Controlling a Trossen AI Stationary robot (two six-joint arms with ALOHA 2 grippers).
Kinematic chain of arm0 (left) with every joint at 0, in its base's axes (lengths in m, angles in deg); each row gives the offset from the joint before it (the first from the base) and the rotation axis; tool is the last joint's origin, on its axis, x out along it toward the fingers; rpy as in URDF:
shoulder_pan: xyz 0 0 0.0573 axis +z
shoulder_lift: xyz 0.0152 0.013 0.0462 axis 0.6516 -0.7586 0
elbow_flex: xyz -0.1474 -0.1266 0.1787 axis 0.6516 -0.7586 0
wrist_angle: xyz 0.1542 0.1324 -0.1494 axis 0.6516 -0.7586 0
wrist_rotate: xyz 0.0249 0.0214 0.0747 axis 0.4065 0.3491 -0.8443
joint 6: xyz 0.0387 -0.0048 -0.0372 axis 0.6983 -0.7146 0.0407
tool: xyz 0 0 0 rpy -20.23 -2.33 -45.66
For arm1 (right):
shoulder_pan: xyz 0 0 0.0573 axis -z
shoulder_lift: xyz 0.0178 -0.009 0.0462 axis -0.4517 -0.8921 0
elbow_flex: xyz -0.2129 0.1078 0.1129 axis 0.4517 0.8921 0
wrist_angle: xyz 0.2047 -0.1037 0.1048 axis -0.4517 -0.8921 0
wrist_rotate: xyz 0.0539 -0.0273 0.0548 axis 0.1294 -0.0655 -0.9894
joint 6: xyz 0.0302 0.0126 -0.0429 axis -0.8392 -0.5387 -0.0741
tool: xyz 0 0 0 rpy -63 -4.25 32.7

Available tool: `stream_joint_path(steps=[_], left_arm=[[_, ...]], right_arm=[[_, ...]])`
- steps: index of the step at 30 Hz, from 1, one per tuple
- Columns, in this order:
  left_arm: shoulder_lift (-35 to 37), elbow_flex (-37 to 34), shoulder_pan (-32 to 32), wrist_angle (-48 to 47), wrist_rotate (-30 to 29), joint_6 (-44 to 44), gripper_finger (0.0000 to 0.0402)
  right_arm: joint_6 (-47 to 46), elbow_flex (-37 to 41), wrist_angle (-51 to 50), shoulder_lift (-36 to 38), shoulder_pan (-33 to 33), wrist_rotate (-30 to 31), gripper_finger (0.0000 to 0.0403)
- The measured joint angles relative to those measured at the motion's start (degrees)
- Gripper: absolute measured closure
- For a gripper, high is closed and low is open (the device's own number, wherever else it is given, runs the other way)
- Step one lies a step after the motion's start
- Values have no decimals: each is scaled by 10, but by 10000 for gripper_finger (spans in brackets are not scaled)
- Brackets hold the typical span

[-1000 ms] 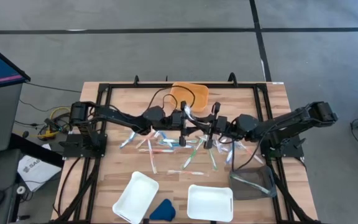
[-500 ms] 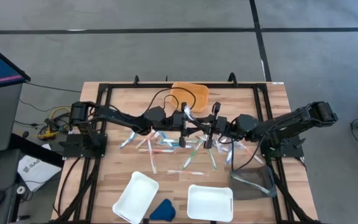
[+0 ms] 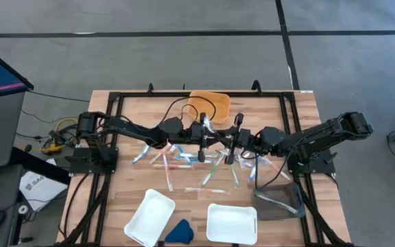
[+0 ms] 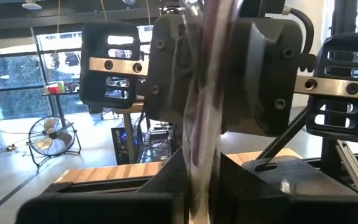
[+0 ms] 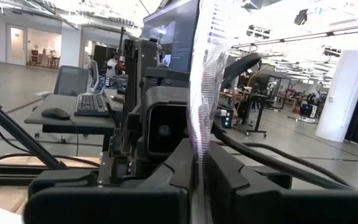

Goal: Pick & Place Toothbrushes
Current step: Put the purple toothbrush into the yellow bin

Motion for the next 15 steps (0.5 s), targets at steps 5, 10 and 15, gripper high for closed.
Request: stream_joint_path(steps=[5, 10, 15], left_arm=[[16, 0, 8, -39, 3, 2, 389], [60, 0, 14, -121, -1, 5, 388], [94, 0, 14, -186, -2, 9, 389]], right_arm=[[13, 0, -1, 0, -7, 8, 361], [15, 0, 2, 1, -19, 73, 327], [24, 0, 2, 1, -20, 99, 305]])
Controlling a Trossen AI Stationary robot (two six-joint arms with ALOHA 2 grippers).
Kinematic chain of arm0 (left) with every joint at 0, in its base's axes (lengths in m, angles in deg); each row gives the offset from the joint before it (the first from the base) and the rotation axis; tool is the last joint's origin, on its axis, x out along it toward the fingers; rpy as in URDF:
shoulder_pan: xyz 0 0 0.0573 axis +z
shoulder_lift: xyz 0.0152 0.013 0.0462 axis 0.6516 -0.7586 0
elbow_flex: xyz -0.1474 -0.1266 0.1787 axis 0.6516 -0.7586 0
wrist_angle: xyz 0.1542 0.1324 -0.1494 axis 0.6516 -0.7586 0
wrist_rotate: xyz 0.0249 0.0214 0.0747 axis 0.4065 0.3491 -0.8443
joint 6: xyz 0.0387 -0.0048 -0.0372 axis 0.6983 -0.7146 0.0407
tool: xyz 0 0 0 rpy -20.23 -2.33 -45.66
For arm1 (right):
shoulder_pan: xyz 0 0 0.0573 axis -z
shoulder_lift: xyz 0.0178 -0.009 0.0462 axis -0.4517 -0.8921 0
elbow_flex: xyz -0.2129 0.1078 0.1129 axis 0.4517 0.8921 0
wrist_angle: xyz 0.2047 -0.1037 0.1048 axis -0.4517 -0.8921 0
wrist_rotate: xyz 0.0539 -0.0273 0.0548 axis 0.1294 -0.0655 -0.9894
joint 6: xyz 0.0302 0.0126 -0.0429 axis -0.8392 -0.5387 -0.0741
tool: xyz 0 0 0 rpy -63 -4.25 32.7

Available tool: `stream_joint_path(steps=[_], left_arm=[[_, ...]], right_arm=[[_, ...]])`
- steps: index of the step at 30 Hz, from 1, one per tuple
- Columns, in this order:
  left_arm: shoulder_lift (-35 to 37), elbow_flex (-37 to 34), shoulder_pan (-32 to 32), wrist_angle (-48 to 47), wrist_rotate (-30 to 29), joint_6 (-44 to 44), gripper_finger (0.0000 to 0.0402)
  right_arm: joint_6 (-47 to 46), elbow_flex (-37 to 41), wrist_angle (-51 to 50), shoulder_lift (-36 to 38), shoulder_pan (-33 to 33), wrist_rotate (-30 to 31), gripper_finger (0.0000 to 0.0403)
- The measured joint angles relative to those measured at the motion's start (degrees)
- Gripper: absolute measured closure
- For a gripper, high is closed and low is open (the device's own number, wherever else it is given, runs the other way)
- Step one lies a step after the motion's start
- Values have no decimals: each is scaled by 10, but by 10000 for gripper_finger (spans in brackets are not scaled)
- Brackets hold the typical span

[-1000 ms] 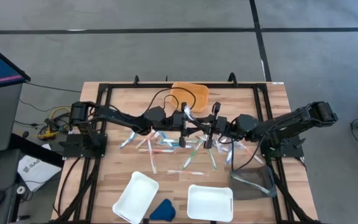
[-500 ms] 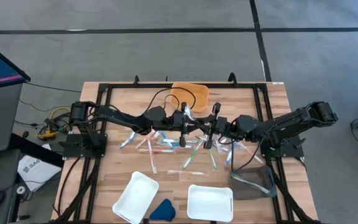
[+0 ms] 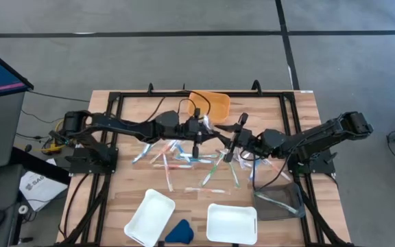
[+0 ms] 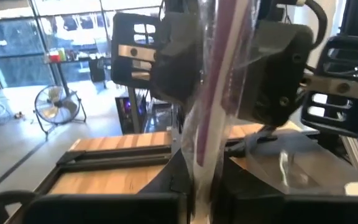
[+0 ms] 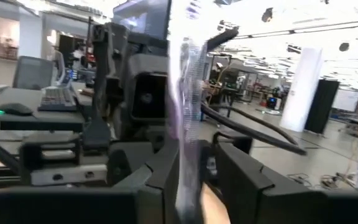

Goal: Pick & Place Toothbrushes
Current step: Put the purple toothbrush into the yellow bin

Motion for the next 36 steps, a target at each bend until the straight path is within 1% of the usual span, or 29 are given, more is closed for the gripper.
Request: stream_joint_path(steps=[5, 9, 14, 17, 20, 24, 28, 32, 36], left_arm=[[17, 0, 0, -36, -14, 2, 390], [17, 0, 0, -40, -29, 2, 390], [17, 0, 11, -49, -32, 2, 390], [17, 0, 16, -57, -52, 2, 390], [16, 0, 21, -73, -80, 2, 390], [16, 0, 30, -83, -92, -4, 390], [16, 0, 40, -107, -104, -7, 390], [16, 2, 60, -129, -105, -4, 390], [16, 41, 98, -227, -104, -8, 390]], right_arm=[[0, 0, 0, 0, 0, 11, 285], [0, 0, 0, 0, 0, 13, 270], [0, 0, 0, 0, 0, 13, 258], [0, 0, 0, 0, 0, 24, 253], [6, 0, 0, 0, -3, 47, 250], [17, 0, 0, 0, -9, 83, 247], [26, 0, -5, 7, -18, 156, 246], [78, 0, -6, 17, -33, 228, 249], [139, 0, -5, 37, -57, 250, 254]])
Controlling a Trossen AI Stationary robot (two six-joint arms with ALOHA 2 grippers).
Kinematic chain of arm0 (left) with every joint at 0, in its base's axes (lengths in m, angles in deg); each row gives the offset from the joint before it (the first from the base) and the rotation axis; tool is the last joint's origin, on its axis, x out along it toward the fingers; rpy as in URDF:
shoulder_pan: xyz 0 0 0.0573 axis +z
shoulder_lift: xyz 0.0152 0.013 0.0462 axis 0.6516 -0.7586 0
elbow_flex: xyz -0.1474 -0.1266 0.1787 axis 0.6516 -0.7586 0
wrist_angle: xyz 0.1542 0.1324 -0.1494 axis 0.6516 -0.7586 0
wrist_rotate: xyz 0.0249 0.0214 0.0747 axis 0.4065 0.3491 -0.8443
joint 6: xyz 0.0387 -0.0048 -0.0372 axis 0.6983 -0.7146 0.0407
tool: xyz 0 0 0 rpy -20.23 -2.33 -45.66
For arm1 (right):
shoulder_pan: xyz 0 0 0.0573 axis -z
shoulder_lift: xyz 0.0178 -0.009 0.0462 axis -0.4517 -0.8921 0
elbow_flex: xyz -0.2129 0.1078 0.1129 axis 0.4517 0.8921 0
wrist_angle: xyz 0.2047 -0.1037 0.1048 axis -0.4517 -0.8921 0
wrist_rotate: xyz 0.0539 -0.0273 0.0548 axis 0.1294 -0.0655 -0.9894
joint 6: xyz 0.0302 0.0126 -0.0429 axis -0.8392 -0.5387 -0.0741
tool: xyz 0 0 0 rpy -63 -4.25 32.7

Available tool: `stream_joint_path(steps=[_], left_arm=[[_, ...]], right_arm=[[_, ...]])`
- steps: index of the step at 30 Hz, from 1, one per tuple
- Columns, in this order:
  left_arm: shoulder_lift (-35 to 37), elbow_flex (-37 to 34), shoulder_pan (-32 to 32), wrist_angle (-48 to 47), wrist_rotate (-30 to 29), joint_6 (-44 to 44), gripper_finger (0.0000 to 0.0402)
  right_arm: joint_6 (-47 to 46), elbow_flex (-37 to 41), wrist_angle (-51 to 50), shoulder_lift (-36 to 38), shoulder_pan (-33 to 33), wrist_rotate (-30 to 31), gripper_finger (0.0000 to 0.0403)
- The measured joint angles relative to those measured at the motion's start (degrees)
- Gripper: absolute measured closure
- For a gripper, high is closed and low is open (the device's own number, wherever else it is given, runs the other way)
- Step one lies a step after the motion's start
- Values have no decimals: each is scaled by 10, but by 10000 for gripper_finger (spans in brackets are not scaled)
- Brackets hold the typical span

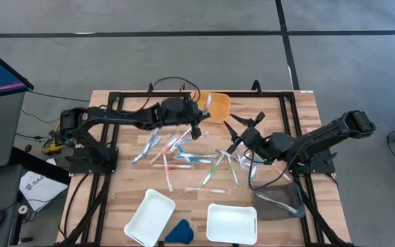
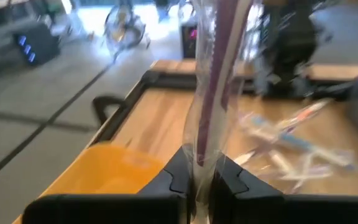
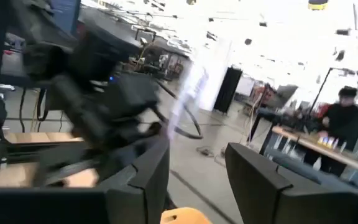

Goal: Pick & Place Toothbrushes
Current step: Put the purple toothbrush into the yellow bin

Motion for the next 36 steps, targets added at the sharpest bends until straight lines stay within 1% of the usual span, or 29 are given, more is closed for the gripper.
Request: stream_joint_path(steps=[3, 8, 13, 15, 18, 22, 28, 32, 34, 36], left_arm=[[0, 38, 28, -85, 14, 0, 390], [0, 111, 60, -200, 20, 12, 390], [-16, 172, 84, -261, 66, 44, 390], [-21, 194, 93, -290, 75, 55, 389], [-45, 234, 103, -321, 74, 76, 388], [-105, 312, 110, -388, 72, 92, 390], [-234, 435, 111, -488, 52, 142, 388], [-303, 506, 111, -552, 46, 181, 390], [-330, 533, 112, -586, 45, 192, 390], [-347, 545, 112, -598, 44, 207, 390]], right_arm=[[28, 0, -2, 15, -21, 5, 256], [78, 0, -1, 38, -51, 12, 258], [194, 0, -5, 52, -70, 16, 258], [205, 0, -5, 53, -80, 22, 258], [195, 0, 0, 58, -92, 27, 258], [178, 0, 1, 70, -110, 28, 258], [182, 0, -4, 75, -131, 31, 258], [193, 0, -2, 75, -134, 30, 258], [196, 0, -2, 75, -133, 31, 258], [197, 0, -3, 75, -133, 31, 258]])
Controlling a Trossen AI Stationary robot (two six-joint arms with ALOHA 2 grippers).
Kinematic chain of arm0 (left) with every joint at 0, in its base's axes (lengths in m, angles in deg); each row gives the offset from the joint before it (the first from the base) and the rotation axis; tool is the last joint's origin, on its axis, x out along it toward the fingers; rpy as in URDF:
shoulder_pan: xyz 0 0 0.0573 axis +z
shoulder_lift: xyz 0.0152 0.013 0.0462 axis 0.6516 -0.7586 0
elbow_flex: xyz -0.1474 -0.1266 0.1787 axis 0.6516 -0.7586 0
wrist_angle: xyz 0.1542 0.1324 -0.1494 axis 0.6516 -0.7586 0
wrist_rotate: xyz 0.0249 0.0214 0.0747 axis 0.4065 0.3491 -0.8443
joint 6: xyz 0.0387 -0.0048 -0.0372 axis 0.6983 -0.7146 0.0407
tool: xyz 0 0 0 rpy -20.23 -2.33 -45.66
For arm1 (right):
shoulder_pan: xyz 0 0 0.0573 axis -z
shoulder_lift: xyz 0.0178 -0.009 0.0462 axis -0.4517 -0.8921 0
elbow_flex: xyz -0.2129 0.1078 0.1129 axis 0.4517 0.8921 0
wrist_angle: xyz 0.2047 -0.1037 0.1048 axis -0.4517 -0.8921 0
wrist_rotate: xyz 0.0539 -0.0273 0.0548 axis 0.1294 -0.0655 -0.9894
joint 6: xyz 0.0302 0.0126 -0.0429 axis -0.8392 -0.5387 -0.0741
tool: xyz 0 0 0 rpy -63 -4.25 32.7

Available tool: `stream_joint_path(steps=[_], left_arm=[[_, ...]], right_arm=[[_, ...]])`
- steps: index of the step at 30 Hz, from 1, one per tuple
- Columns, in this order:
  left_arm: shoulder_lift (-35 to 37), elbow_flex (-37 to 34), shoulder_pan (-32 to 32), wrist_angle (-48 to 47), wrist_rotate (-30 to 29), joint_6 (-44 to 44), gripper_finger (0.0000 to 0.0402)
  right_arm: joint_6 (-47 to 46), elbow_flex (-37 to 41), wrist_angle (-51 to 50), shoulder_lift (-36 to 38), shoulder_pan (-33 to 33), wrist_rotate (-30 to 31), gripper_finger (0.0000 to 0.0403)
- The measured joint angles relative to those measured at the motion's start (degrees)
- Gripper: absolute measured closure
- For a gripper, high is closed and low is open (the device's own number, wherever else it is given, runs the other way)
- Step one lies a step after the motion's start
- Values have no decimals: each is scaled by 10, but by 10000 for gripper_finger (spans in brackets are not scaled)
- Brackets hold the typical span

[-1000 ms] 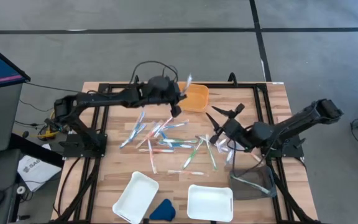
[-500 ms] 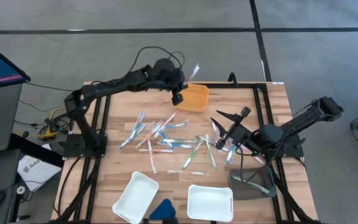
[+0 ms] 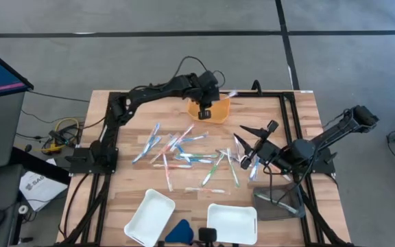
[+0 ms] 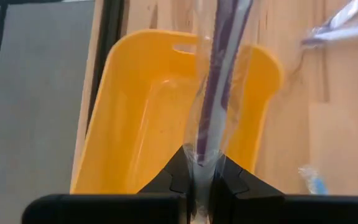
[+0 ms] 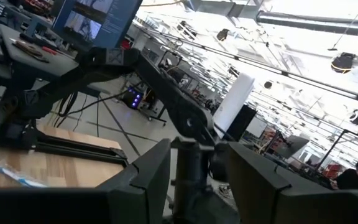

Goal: Pick & Place Toothbrushes
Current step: Put the purple toothbrush into the yellow bin

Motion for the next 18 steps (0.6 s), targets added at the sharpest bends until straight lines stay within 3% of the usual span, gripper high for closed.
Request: stream_joint_path(steps=[9, 18], left_arm=[[-25, 1, 16, -39, -40, 39, 390], [-25, 1, 39, -67, -25, -26, 389]], right_arm=[[1, 0, -1, 0, 0, 0, 258], [1, 0, -1, 0, 0, 0, 258]])
